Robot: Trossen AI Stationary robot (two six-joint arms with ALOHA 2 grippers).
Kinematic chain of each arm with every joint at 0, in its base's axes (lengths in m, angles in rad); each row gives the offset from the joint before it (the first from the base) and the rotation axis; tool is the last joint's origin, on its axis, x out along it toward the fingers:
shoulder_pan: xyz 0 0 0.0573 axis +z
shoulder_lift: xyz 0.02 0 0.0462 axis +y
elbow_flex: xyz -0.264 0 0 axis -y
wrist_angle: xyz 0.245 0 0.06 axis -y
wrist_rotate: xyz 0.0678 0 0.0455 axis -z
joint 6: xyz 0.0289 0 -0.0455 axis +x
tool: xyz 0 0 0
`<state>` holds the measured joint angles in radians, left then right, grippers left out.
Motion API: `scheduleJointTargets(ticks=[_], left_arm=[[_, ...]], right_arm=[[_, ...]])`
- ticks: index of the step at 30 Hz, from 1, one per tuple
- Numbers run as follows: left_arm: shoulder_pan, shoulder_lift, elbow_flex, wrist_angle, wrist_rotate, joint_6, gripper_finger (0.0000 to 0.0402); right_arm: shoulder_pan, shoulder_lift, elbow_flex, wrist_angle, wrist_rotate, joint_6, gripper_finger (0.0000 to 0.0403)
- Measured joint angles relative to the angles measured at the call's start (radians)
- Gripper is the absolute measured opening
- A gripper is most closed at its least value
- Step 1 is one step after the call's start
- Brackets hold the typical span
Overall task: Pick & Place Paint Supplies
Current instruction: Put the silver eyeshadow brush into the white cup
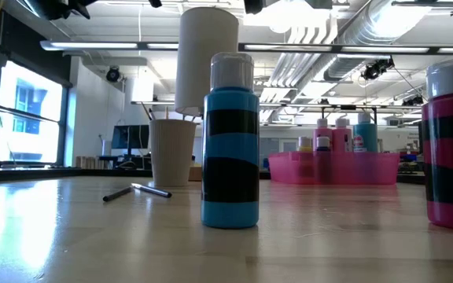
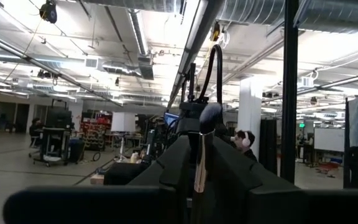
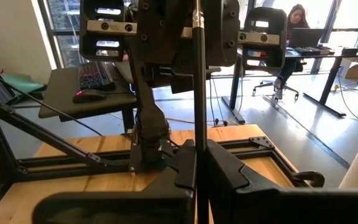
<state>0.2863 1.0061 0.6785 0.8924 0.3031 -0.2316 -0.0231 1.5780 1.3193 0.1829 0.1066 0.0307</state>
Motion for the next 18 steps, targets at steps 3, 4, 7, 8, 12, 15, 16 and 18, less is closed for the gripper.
scheduleJointTargets(ticks=[3,4,7,8,12,15,16,18], left_arm=[[0.0,0.0,0.0,0.0,0.0,0.002,0.0042],[0.0,0.0,0.0,0.0,0.0,0.002,0.0038],[0.0,0.0,0.0,0.0,0.0,0.002,0.0025],[0.0,0.0,0.0,0.0,0.0,0.002,0.0022],[0.0,0.0,0.0,0.0,0.0,0.002,0.0017],[0.0,0.0,-0.001,0.0,0.0,0.002,0.0021],[0.0,0.0,-0.001,0.0,0.0,0.002,0.0021],[0.0,0.0,-0.001,0.0,0.0,0.002,0.0021]], right_arm=[[0.0,0.0,0.0,0.0,0.001,0.0,0.0007],[0.0,0.0,0.0,0.0,0.001,0.0,0.0007],[0.0,0.0,0.0,0.0,0.001,0.002,0.0007],[0.0,0.0,0.0,0.0,0.001,0.001,0.0007],[0.0,0.0,0.0,0.0,0.0,0.001,0.0007],[0.0,0.0,0.0,0.0,0.0,0.001,0.0007],[0.0,0.0,0.0,0.0,0.0,0.001,0.0007],[0.0,0.0,0.0,0.0,0.0,0.001,0.0009]])
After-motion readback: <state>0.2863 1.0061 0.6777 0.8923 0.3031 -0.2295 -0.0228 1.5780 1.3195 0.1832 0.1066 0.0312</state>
